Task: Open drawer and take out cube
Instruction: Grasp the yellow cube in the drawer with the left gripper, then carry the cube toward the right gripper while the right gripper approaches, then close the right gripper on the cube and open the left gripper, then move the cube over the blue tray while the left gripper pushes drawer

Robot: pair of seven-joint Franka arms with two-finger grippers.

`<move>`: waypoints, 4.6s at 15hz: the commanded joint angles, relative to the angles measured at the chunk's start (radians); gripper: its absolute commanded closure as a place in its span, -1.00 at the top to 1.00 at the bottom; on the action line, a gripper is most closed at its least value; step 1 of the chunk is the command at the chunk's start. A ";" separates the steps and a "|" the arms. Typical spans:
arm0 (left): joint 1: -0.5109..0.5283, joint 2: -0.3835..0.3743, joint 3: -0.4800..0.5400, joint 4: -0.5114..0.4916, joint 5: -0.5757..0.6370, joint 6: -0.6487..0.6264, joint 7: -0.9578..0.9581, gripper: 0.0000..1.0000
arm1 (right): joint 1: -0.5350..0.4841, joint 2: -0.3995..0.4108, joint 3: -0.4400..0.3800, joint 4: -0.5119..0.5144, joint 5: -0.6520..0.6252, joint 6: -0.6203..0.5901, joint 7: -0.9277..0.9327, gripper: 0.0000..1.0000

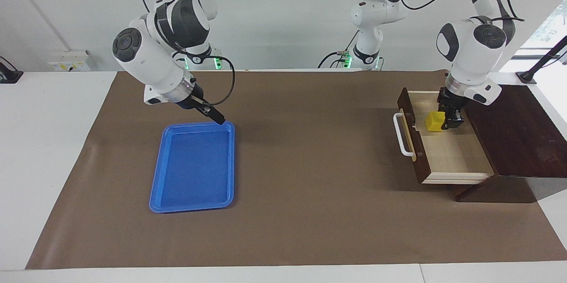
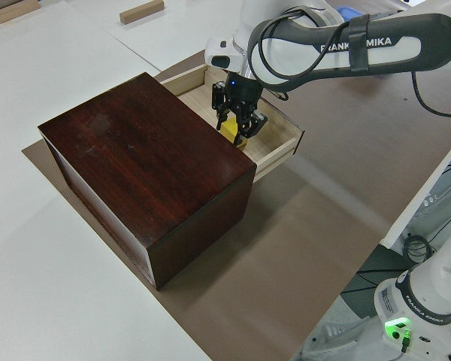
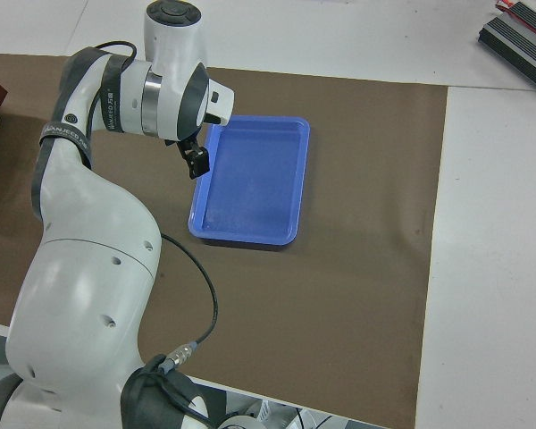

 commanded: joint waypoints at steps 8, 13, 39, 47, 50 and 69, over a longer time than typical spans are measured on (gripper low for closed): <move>-0.306 0.034 -0.017 0.268 -0.119 -0.250 -0.331 -1.00 | 0.107 0.019 -0.003 -0.116 0.264 0.212 0.261 1.00; -0.486 0.054 -0.016 0.250 -0.170 -0.181 -0.626 -1.00 | 0.169 0.093 -0.003 -0.110 0.341 0.273 0.313 1.00; -0.747 0.364 -0.013 0.428 -0.063 -0.092 -1.106 -1.00 | 0.259 0.248 -0.004 -0.050 0.661 0.332 0.278 1.00; -0.745 0.364 -0.013 0.428 -0.060 -0.093 -1.106 -1.00 | 0.290 0.249 -0.004 -0.064 0.661 0.366 0.286 0.96; -0.744 0.364 -0.013 0.426 -0.058 -0.097 -1.105 -1.00 | 0.298 0.249 -0.004 -0.062 0.661 0.387 0.320 -0.90; -0.404 0.312 -0.007 0.390 -0.057 -0.170 -0.733 1.00 | 0.157 0.261 -0.007 0.013 0.658 0.294 0.326 -1.00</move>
